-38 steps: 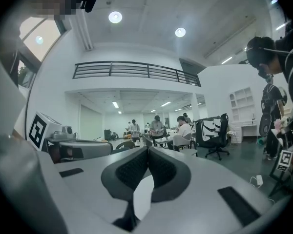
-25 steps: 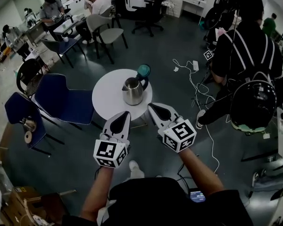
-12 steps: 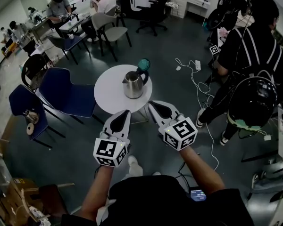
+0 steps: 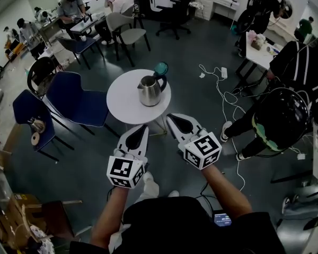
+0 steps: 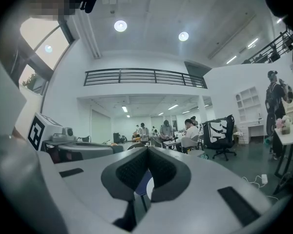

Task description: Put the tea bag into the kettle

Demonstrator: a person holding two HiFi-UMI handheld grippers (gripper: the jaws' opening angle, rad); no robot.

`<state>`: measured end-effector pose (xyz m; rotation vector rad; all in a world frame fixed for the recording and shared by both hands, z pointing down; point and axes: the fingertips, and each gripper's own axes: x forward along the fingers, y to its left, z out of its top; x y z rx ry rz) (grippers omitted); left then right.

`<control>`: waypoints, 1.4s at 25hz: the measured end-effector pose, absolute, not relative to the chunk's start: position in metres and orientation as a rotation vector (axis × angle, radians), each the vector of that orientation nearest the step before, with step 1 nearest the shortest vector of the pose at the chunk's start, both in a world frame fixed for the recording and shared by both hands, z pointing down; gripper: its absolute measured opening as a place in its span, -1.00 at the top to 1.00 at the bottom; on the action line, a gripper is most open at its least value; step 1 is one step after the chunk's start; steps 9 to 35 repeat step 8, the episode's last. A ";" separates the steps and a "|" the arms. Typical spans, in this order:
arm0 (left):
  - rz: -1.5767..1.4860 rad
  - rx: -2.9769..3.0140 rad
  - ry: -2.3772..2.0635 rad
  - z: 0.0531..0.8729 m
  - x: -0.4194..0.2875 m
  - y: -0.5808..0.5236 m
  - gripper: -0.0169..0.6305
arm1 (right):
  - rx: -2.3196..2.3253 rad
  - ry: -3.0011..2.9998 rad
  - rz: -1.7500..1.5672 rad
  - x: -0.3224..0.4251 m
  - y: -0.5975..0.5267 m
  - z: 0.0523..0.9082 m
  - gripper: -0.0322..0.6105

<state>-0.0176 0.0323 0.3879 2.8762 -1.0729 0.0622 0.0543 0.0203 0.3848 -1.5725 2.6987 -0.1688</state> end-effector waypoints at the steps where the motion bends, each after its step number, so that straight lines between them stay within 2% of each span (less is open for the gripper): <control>1: 0.068 2.880 -1.075 0.388 -0.017 0.034 0.90 | -1.569 2.701 -0.171 0.053 0.022 0.385 0.84; 35: 0.071 2.875 -1.085 0.392 -0.015 0.046 0.90 | -1.557 2.718 -0.178 0.048 0.036 0.393 0.84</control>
